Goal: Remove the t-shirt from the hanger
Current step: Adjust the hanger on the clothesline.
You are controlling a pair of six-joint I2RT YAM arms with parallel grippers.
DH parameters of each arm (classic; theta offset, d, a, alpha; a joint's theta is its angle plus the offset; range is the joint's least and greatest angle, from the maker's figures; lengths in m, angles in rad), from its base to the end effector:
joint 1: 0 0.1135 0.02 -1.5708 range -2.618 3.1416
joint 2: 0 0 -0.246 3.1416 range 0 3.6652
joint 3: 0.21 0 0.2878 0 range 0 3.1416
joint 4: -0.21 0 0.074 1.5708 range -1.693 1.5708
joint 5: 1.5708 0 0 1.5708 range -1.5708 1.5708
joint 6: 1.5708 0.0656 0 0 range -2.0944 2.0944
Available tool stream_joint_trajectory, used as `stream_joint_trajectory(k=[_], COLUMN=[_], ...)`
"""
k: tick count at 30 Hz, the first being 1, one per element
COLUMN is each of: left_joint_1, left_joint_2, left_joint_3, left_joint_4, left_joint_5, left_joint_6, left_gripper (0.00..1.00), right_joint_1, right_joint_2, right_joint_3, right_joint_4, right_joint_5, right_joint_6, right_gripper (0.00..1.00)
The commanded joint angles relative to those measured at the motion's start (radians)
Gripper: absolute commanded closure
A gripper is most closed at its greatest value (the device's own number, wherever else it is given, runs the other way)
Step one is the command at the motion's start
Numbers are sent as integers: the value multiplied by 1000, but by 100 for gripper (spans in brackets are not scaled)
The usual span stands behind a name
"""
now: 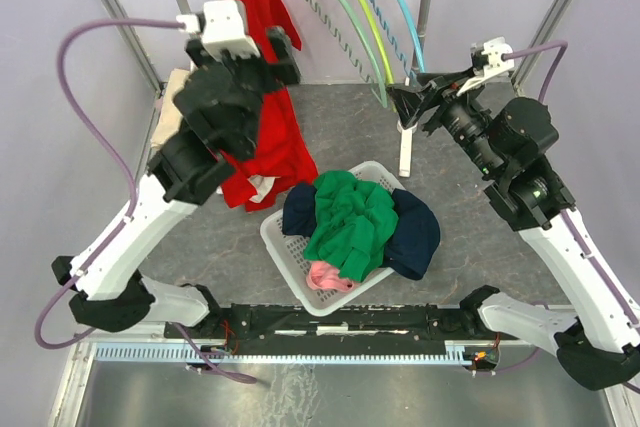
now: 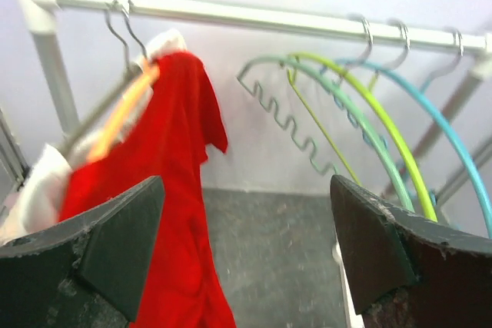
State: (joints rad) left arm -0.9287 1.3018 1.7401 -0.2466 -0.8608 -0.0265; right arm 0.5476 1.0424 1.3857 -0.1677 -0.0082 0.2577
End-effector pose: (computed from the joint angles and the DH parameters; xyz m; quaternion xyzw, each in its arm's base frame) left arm 0.2187 -0.2094 0.5467 -0.0376 0.6607 -0.0866 0.7447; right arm 0.2373 0.1453 0.5016 -0.0959 0.6352 0.3027 0.7041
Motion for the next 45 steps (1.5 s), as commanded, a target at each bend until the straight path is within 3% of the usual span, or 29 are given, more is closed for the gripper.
stream_joint_trajectory(k=[1,5,8,27,45], left_joint_1=[102,185,235,481,531], left_joint_2=[87,206,250,294,342], left_joint_3=[246,454,518,476,449], left_joint_4=[-168,-339,-414,-441,-435], left_joint_5=[101,179,223,406,476], left_joint_6=[36,12,0,-68,-87], left_gripper=[6,5,5,4,5], right_joint_1=[2,2,2,3,2], right_joint_2=[-43,-76,-99,-124,-117], right_joint_3=[9,-16,-26,-68,-75], right_joint_4=[56,42,27,21,22], right_joint_5=[-5,8,26,63,71], right_joint_6=[17,11,-3,-22,-25], right_gripper=[27,26,26,25,25])
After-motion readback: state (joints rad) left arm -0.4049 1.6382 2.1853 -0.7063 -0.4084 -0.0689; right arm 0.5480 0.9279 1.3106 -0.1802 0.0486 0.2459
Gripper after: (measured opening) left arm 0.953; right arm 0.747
